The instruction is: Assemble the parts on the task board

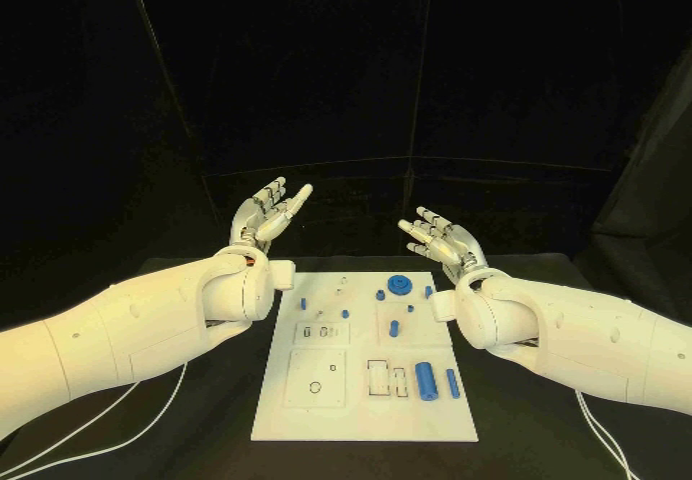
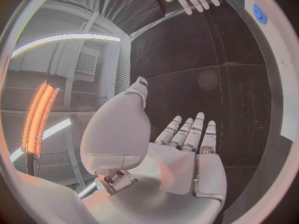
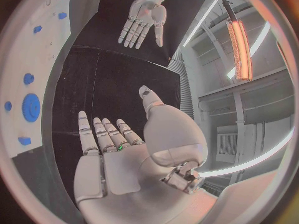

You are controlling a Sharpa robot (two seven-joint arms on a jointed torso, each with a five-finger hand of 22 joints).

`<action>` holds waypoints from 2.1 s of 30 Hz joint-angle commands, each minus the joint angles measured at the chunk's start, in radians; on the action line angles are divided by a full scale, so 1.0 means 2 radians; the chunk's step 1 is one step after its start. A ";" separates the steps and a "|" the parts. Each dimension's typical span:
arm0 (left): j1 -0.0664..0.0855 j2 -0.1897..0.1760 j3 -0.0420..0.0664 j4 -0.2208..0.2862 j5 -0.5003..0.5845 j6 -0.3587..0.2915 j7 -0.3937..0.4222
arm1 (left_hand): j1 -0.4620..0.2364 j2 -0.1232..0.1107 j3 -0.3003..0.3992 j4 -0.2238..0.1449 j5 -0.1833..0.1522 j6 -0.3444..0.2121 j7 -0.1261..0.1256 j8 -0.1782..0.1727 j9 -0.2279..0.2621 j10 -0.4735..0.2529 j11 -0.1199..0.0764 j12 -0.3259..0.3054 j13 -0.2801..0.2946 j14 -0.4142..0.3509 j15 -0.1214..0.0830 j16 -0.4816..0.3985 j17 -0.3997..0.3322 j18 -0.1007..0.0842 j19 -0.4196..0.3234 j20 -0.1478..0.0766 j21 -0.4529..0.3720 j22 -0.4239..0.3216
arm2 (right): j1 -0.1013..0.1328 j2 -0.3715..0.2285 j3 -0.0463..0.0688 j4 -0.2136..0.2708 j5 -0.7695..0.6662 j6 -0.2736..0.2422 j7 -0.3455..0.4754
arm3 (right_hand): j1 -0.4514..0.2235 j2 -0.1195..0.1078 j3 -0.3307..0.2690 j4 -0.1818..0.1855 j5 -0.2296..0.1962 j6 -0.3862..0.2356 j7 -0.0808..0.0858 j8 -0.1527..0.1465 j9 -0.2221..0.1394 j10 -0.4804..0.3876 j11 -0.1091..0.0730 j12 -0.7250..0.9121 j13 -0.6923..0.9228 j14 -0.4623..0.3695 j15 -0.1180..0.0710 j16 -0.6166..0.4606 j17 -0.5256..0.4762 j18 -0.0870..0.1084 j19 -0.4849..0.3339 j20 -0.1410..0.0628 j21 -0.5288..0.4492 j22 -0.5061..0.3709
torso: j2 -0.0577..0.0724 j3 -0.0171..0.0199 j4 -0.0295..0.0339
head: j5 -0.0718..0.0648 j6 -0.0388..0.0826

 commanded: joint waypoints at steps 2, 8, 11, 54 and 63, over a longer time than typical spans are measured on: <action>0.003 0.003 0.000 -0.006 0.018 0.045 0.029 | 0.025 -0.002 0.003 0.007 0.004 0.010 0.040 0.003 0.002 0.012 0.008 0.003 0.002 0.027 0.007 0.008 0.004 0.012 0.009 0.009 0.006 0.003 | 0.007 0.008 -0.004 -0.017 -0.057 0.098 -0.029 | 0.069 -0.002 0.004 -0.041 -0.005 0.068 0.067 0.011 0.007 0.085 0.013 0.011 0.007 0.088 0.012 0.014 0.007 0.024 0.069 0.005 0.017 0.009 | 0.000 0.0001 0.0002 | 0.000 0.000; 0.003 0.003 0.000 -0.006 0.018 0.045 0.029 | 0.029 0.002 0.006 0.006 0.004 0.027 0.049 0.006 0.004 0.031 0.017 0.005 0.004 0.061 0.012 0.016 0.009 0.008 0.032 0.009 0.014 0.007 | 0.013 0.015 -0.007 -0.031 -0.070 0.124 -0.037 | 0.105 -0.001 0.011 -0.071 -0.015 0.248 0.060 0.046 0.023 0.298 0.002 0.053 0.020 0.289 -0.006 0.057 0.020 0.053 0.175 0.003 0.057 0.023 | 0.000 0.0001 0.0002 | 0.000 0.000; 0.003 -0.024 0.000 0.004 0.029 0.057 0.022 | 0.036 0.010 0.011 0.005 0.004 0.051 0.056 0.010 0.006 0.062 0.026 0.010 0.006 0.109 0.015 0.030 0.016 0.005 0.065 0.010 0.025 0.013 | 0.029 0.005 -0.007 -0.059 -0.206 0.070 -0.034 | 0.112 0.001 0.017 -0.082 -0.018 0.312 0.052 0.054 0.025 0.333 -0.008 0.057 0.017 0.330 -0.017 0.063 0.018 0.061 0.206 0.000 0.072 0.026 | 0.010 -0.0021 0.0007 | -0.001 -0.001; 0.000 -0.112 -0.001 0.158 -0.009 0.101 0.018 | 0.063 0.072 -0.013 -0.074 0.003 0.349 0.035 0.051 0.017 0.429 -0.008 0.067 0.019 0.394 -0.041 0.088 0.061 0.026 0.409 -0.025 0.132 0.046 | 0.081 0.008 -0.006 -0.059 -0.728 0.174 -0.235 | 0.081 -0.061 0.087 -0.097 -0.033 0.402 0.010 0.021 0.020 0.433 -0.061 0.020 0.017 0.612 -0.106 0.315 0.176 0.059 0.413 -0.097 0.337 0.156 | 0.088 -0.0106 0.0356 | -0.034 0.023; 0.000 -0.113 -0.001 0.158 -0.009 0.103 0.017 | 0.062 0.072 -0.014 -0.075 0.003 0.349 0.036 0.050 0.017 0.429 -0.008 0.066 0.019 0.393 -0.041 0.087 0.061 0.026 0.410 -0.025 0.132 0.045 | 0.081 0.010 -0.006 -0.058 -0.738 0.187 -0.244 | 0.082 -0.061 0.090 -0.094 -0.034 0.396 0.009 0.021 0.020 0.423 -0.060 0.027 0.018 0.608 -0.104 0.398 0.248 0.060 0.406 -0.095 0.381 0.186 | 0.090 -0.0103 0.0357 | -0.035 0.021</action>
